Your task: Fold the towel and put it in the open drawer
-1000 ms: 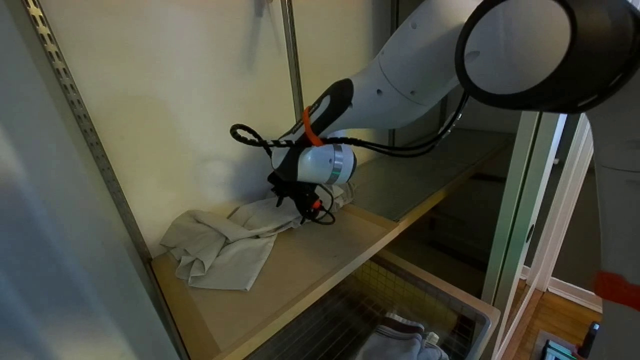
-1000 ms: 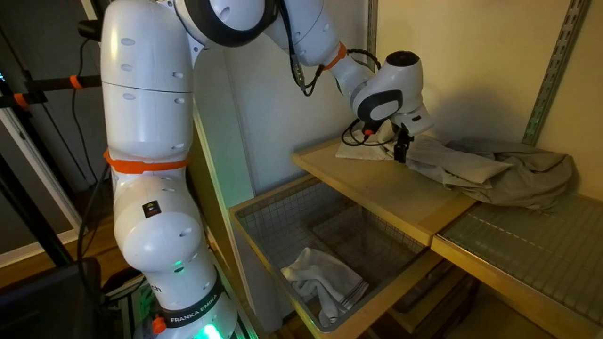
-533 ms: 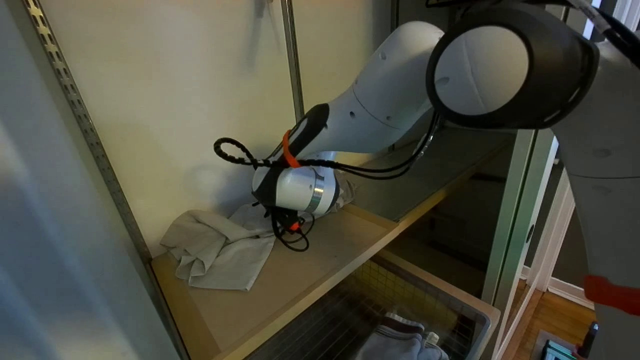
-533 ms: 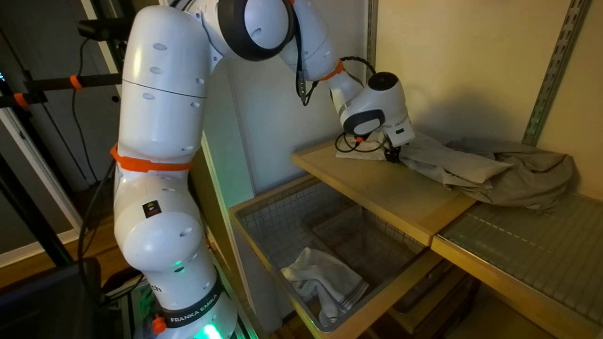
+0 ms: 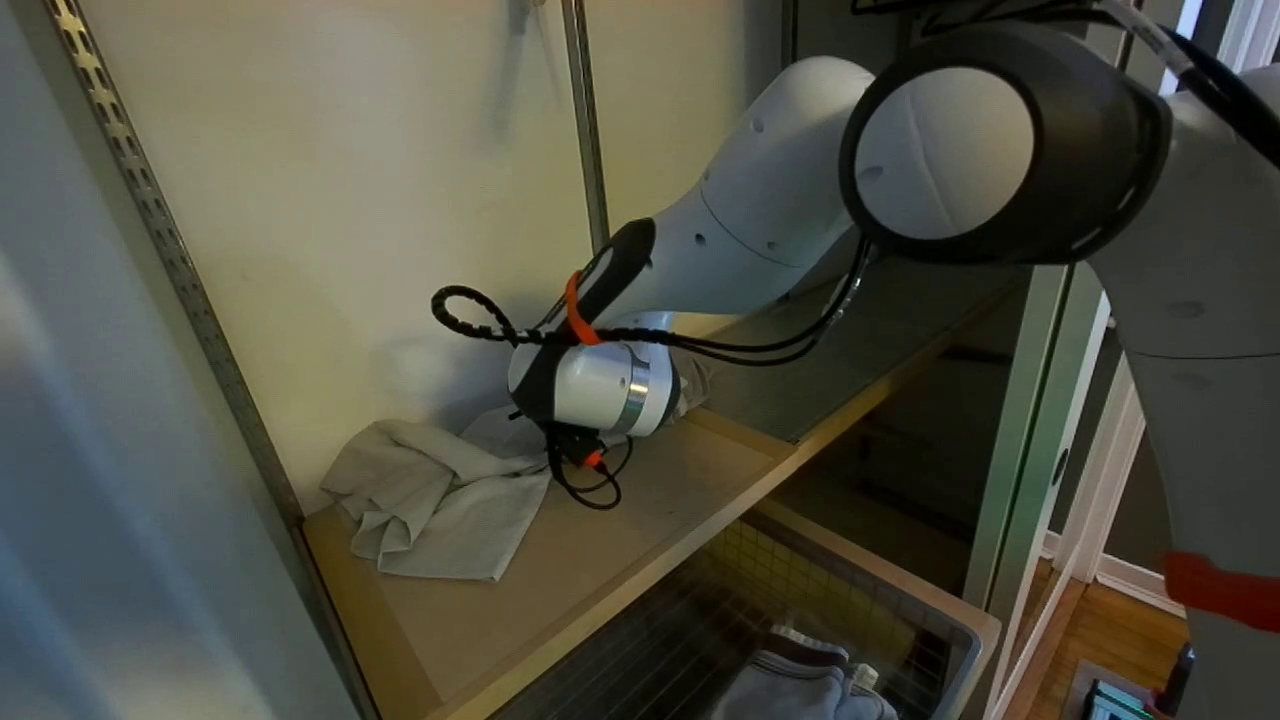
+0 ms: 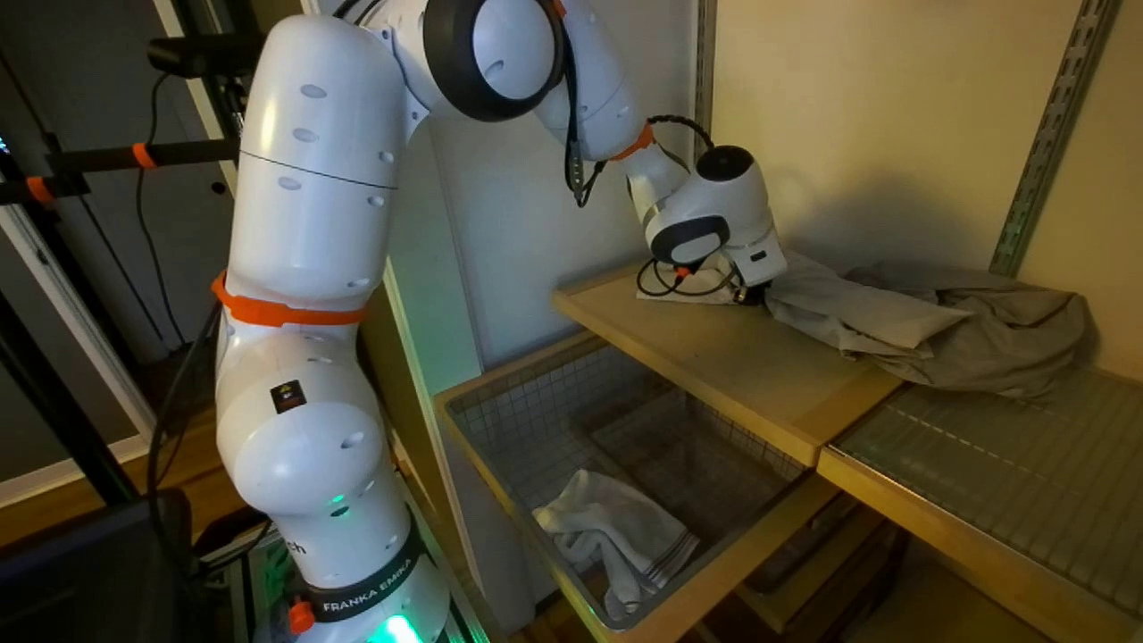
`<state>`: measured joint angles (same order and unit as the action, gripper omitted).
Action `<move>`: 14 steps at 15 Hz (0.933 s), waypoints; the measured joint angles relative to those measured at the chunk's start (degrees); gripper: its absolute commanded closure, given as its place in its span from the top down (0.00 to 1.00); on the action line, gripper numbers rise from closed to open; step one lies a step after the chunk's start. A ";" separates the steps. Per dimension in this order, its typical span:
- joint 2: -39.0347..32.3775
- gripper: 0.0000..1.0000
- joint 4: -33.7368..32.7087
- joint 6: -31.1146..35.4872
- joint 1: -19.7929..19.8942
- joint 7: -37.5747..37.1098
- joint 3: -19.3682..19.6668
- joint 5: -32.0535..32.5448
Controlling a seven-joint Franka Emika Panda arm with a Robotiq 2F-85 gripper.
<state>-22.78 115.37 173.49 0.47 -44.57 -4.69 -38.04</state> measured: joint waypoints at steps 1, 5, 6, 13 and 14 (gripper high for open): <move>0.16 0.00 0.02 -1.21 -0.18 -0.32 0.73 0.59; 2.83 0.01 -0.63 -13.65 -1.50 -4.57 6.46 8.74; 4.14 0.01 -1.15 -18.87 -0.70 -5.82 7.02 11.96; 10.87 0.01 -11.97 -51.57 7.05 -1.09 4.95 16.77; 11.01 0.01 -15.17 -55.89 7.09 -0.45 5.71 16.49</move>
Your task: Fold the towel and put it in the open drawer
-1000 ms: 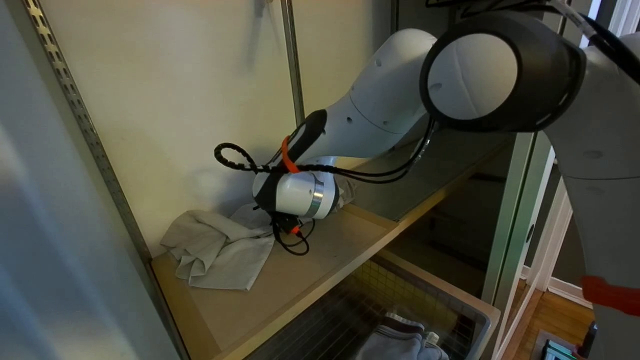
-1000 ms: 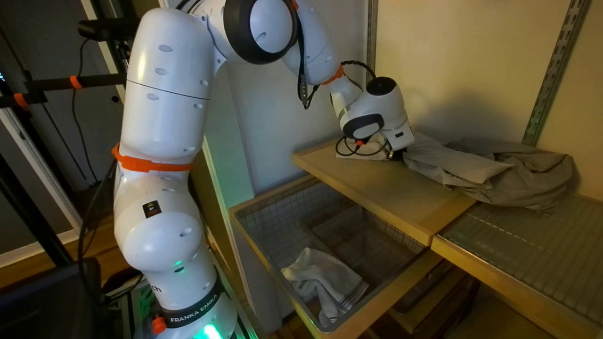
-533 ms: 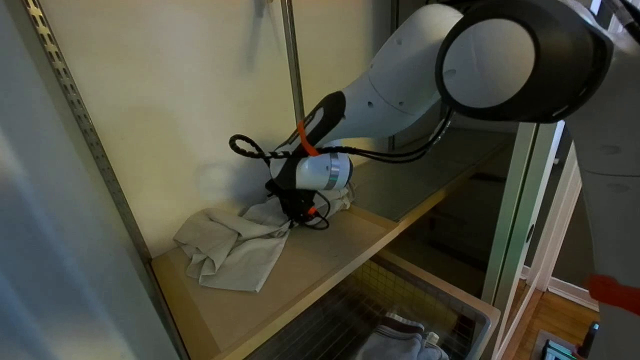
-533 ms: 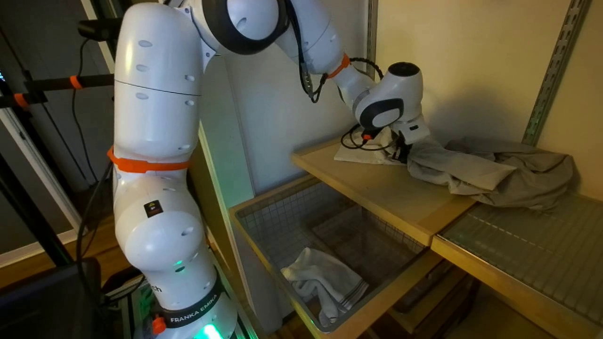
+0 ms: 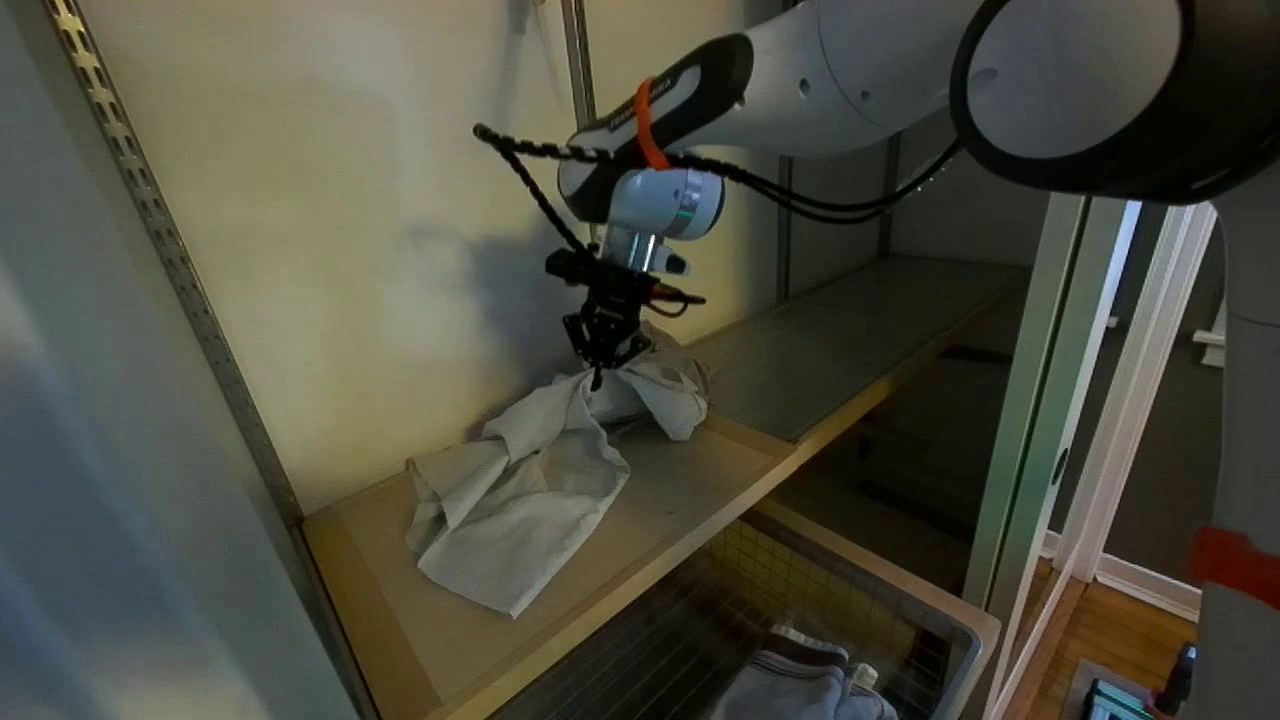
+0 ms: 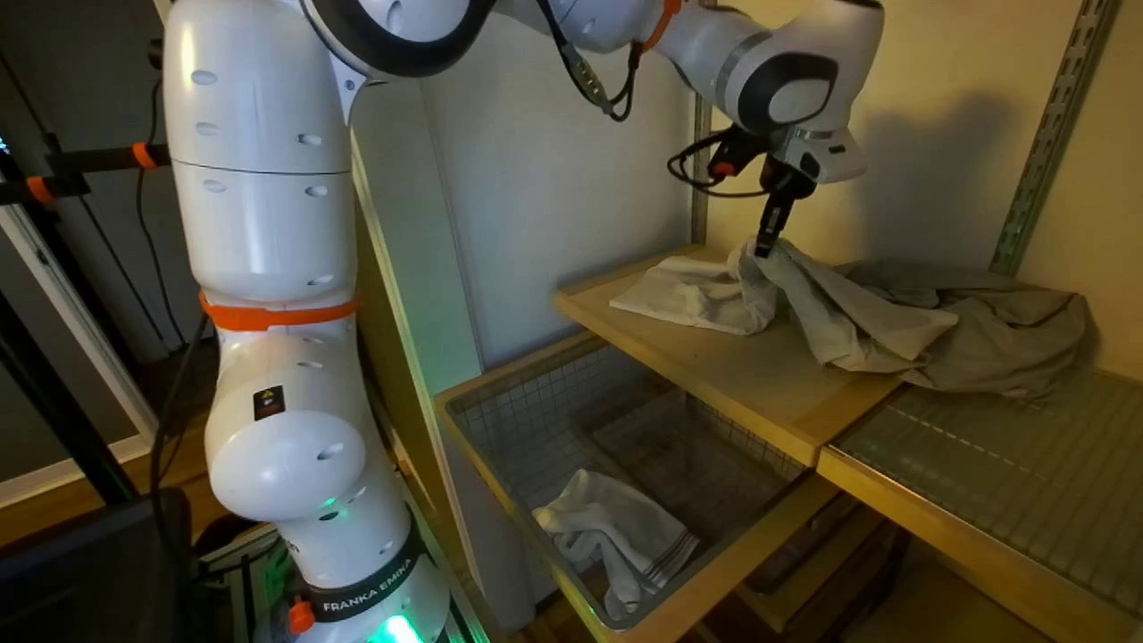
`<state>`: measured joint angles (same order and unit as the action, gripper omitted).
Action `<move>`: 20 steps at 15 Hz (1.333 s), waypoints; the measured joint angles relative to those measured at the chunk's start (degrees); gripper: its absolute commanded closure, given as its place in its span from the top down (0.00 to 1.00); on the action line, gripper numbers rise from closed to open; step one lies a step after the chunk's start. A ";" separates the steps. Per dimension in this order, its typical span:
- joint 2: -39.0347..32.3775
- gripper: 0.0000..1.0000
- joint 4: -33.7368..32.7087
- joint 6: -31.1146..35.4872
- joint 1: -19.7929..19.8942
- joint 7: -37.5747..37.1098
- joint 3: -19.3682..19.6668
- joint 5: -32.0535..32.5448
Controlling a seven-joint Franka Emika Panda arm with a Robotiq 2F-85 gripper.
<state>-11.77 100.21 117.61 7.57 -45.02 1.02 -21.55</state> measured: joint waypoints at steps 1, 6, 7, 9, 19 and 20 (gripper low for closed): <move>0.05 0.01 -3.71 -4.37 0.16 0.71 0.68 -0.56; -0.26 0.01 -21.15 -16.21 2.49 3.82 2.74 -12.48; -0.49 0.01 -23.74 -16.42 3.05 3.81 2.99 -15.42; -1.26 0.01 -27.90 -16.20 4.08 3.80 3.56 -20.92; -11.41 0.01 -32.63 -22.44 2.19 4.54 3.62 -15.86; -12.51 0.01 -32.61 -24.24 1.78 5.16 3.33 -14.80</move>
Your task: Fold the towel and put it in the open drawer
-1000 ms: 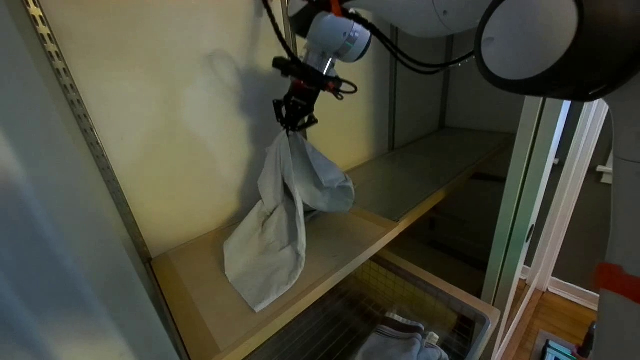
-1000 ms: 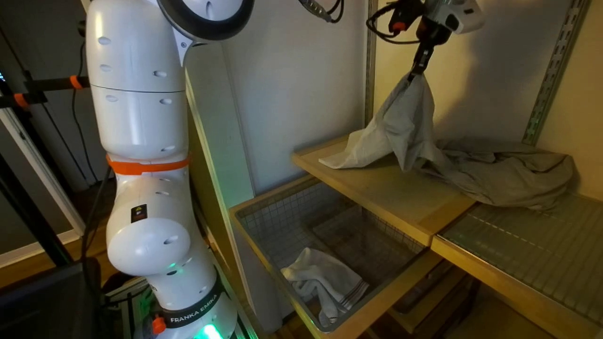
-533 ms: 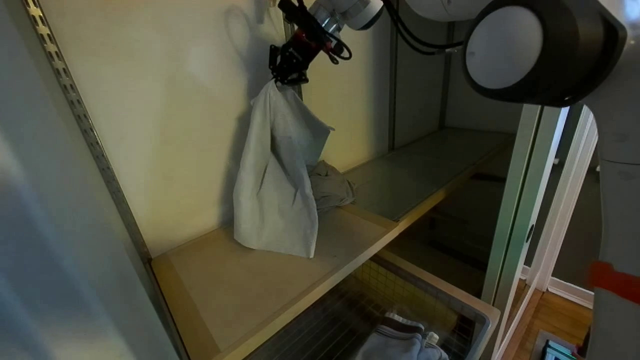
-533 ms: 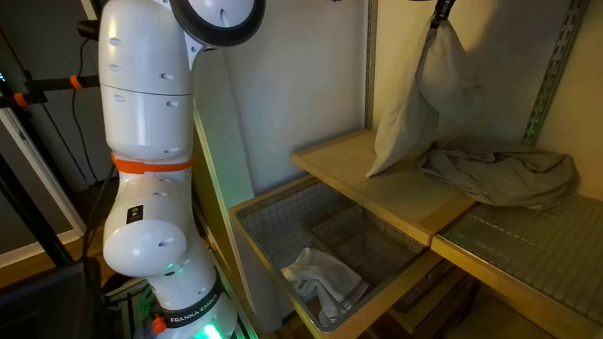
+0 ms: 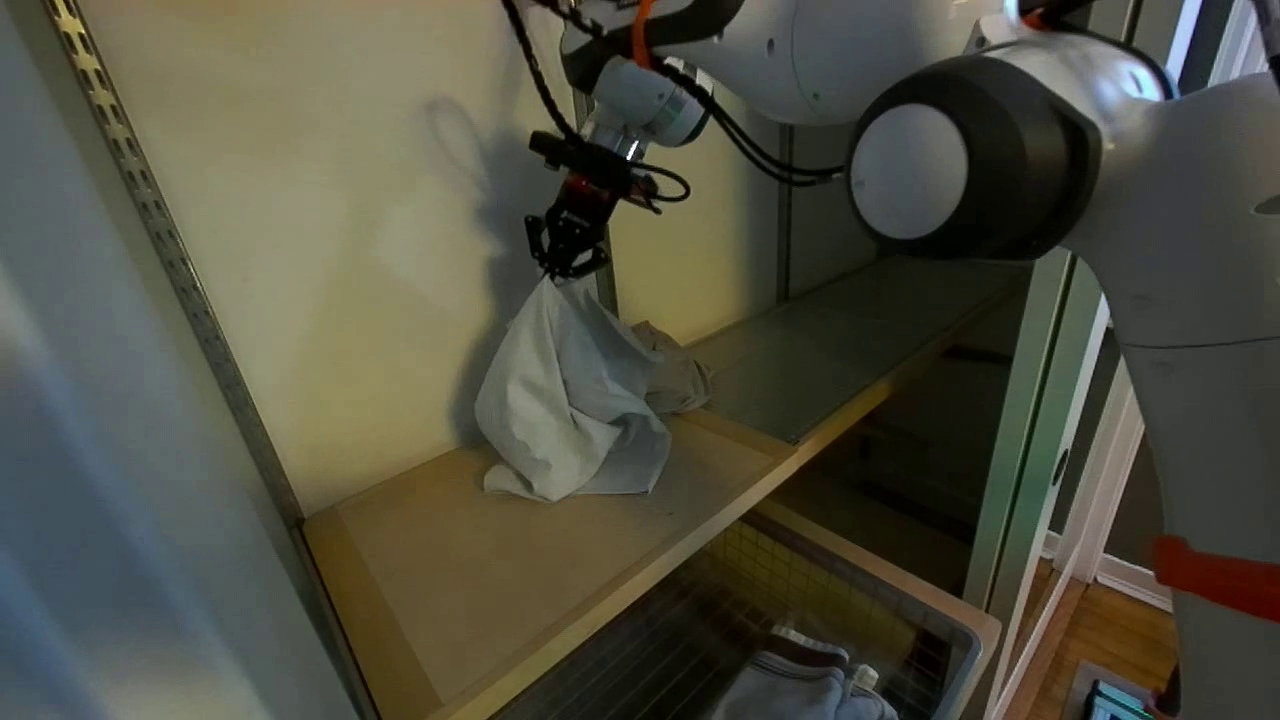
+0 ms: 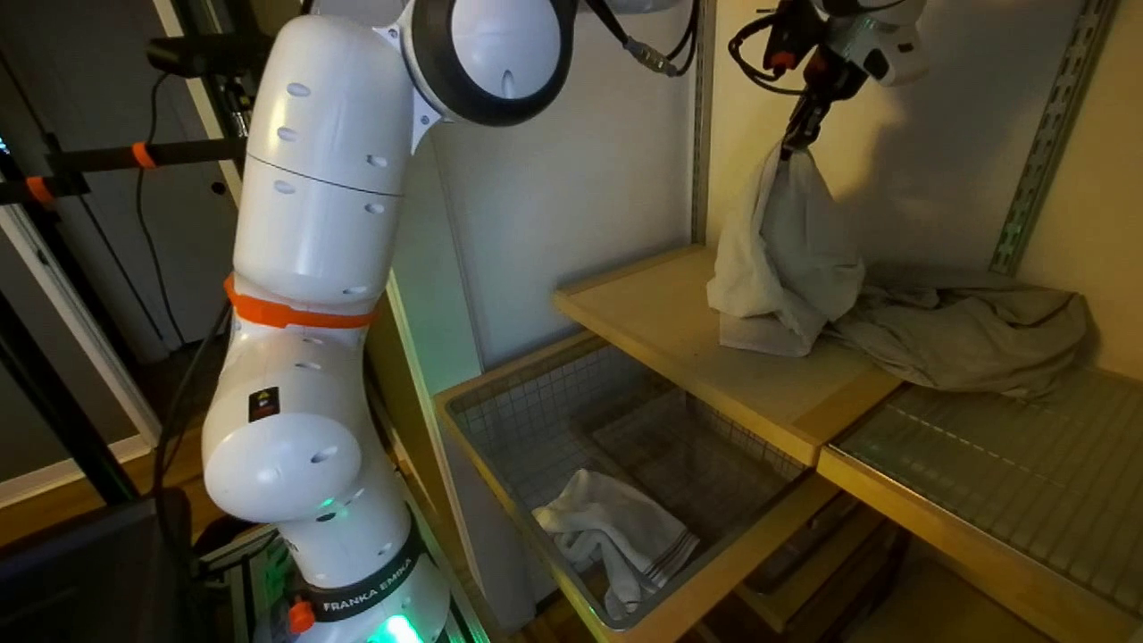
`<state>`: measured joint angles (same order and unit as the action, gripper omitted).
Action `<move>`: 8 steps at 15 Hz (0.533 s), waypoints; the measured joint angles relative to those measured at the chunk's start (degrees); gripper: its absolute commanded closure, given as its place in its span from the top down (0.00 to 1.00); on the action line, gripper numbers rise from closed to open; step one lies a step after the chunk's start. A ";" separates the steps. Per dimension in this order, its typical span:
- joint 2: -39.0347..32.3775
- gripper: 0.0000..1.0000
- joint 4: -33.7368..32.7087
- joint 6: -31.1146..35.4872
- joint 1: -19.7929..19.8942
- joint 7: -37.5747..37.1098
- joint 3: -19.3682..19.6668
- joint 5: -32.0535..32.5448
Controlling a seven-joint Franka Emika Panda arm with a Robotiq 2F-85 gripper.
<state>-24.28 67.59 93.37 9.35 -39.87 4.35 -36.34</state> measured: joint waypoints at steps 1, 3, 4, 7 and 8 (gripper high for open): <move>-0.92 0.01 0.13 -1.50 -0.40 1.17 -0.27 0.70; -2.35 0.01 0.81 -3.34 -1.10 4.31 -0.73 1.95; -2.78 0.01 1.52 -3.66 -1.39 6.05 -0.99 2.42; -3.20 0.01 5.02 -1.18 -2.88 10.92 -1.14 5.25; -3.17 0.01 6.73 1.44 -3.64 12.18 -1.13 6.86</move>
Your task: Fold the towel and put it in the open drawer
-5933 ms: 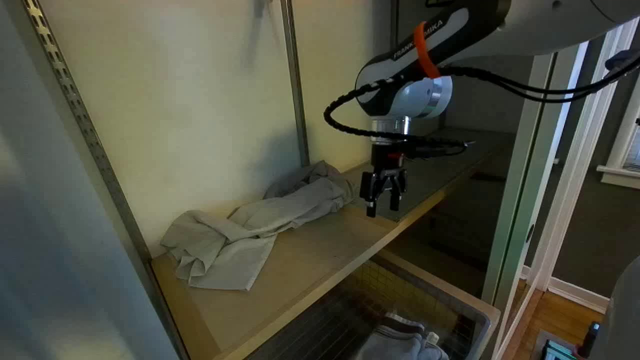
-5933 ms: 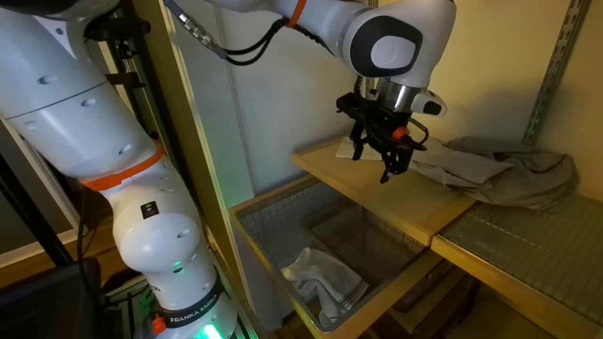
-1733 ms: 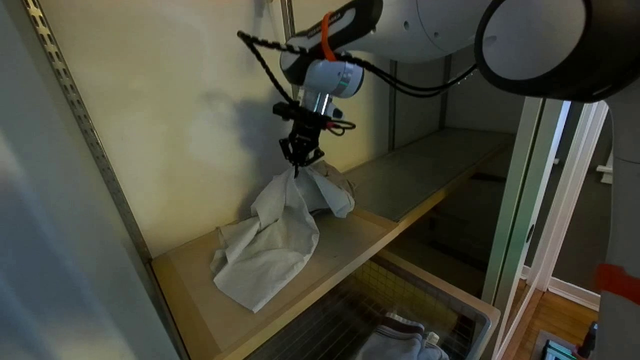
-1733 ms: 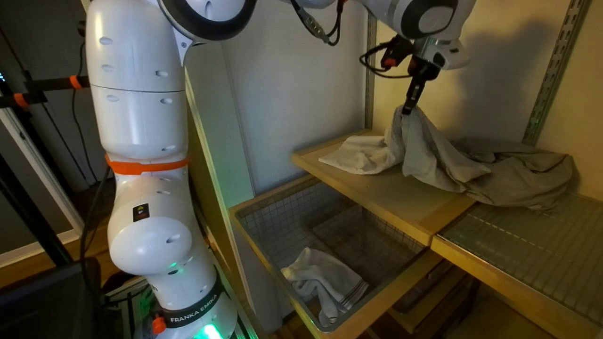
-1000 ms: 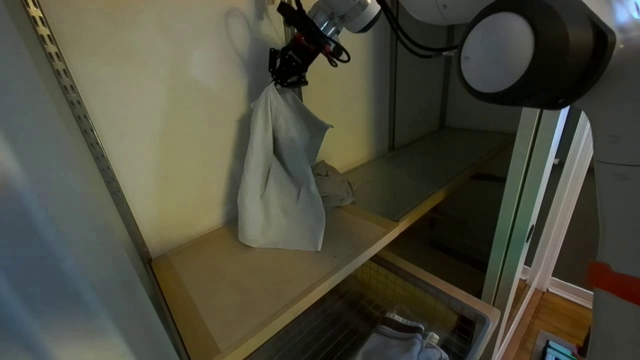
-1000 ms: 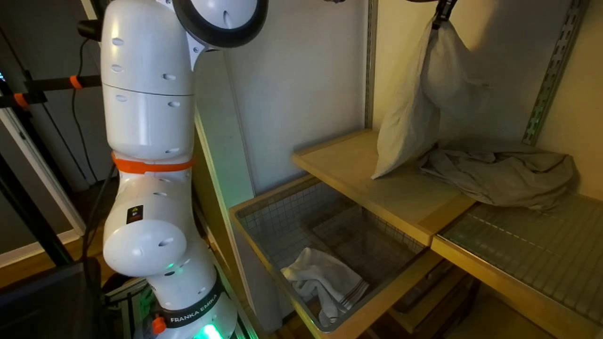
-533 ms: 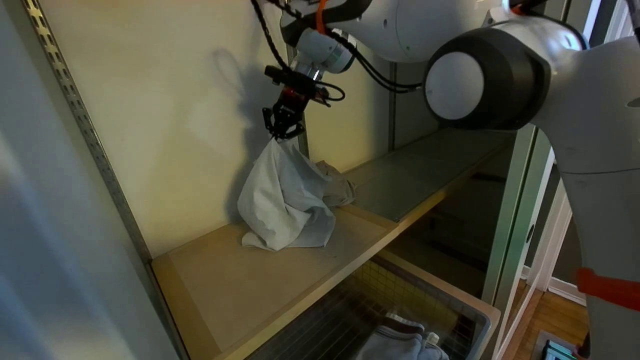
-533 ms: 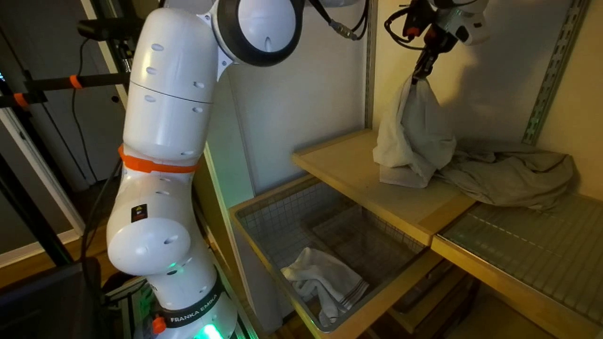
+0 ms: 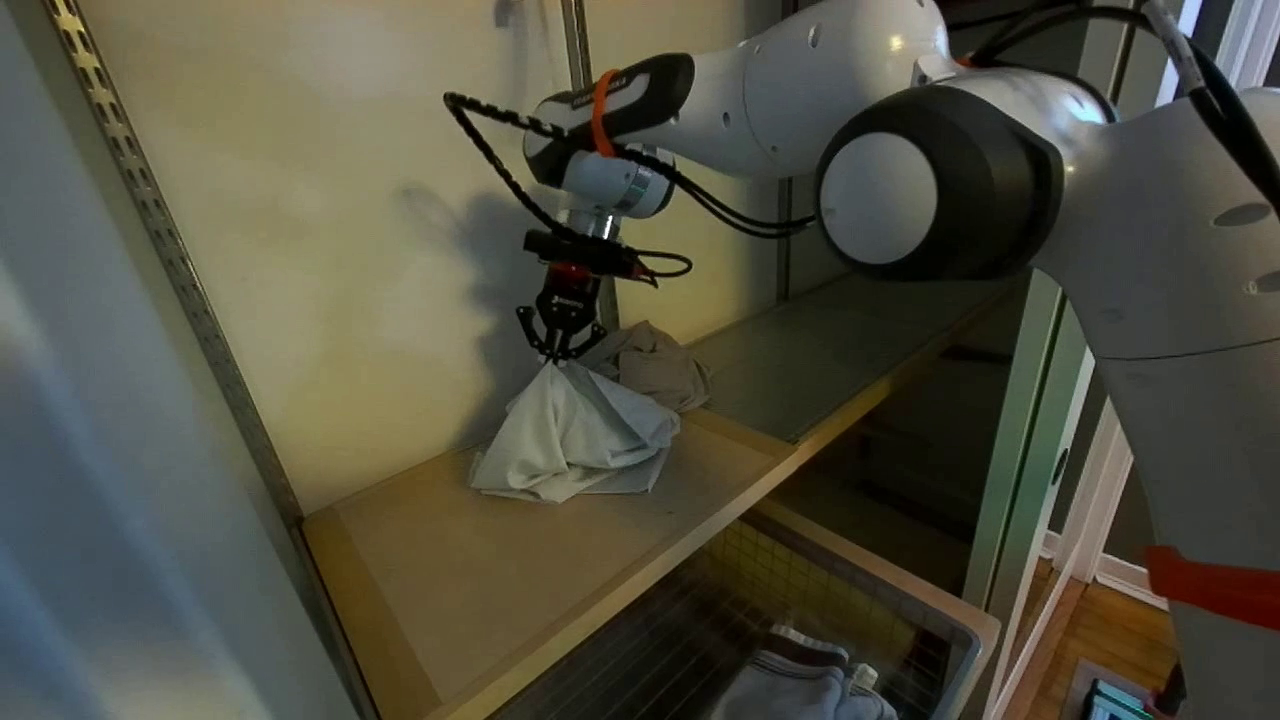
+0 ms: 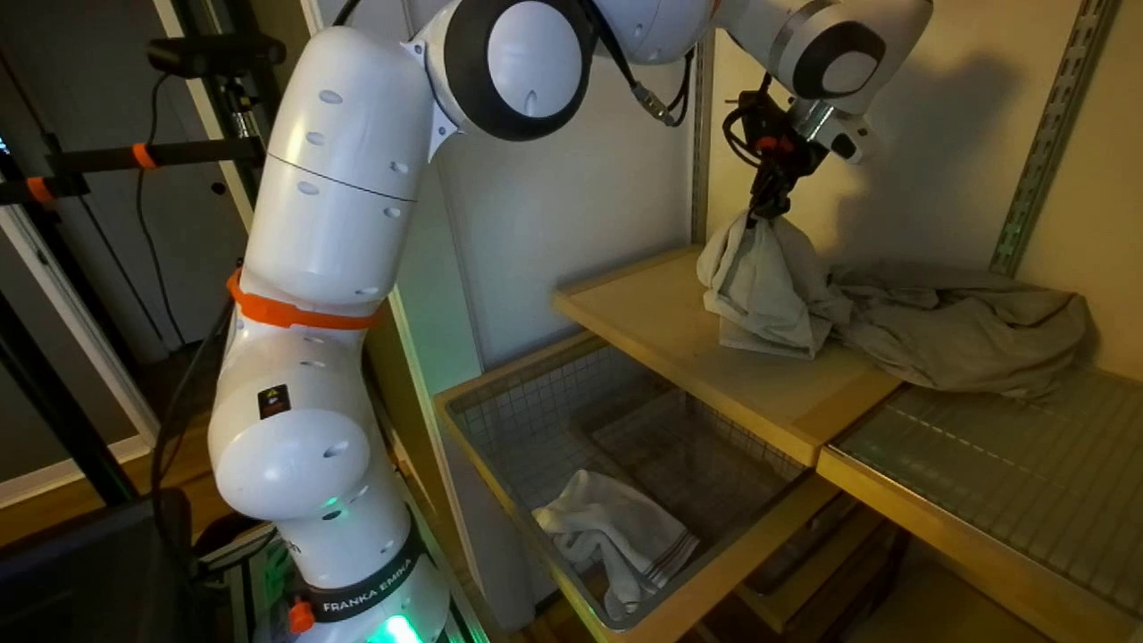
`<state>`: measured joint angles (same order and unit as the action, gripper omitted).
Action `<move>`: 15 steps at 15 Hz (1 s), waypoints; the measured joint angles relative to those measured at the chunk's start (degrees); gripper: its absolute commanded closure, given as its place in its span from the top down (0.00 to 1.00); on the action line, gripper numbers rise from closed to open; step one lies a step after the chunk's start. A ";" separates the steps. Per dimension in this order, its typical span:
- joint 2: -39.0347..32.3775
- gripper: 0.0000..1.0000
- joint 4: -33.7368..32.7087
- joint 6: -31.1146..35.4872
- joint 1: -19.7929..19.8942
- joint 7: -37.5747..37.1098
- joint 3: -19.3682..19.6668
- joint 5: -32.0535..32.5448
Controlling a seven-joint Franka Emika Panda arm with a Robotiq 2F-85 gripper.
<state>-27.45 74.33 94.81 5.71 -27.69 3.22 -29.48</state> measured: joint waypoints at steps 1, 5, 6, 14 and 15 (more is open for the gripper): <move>0.11 0.01 2.21 4.47 -0.94 0.80 0.01 1.68; 0.10 0.01 10.78 24.32 -7.33 1.68 3.56 4.46; 0.12 0.01 13.10 29.08 -8.91 1.84 4.42 4.80; 3.18 0.56 28.04 44.83 -12.46 -3.20 3.98 16.04; 3.73 0.63 28.24 44.49 -12.44 -4.49 4.25 17.30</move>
<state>-23.71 102.56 139.30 -6.73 -32.18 7.46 -12.18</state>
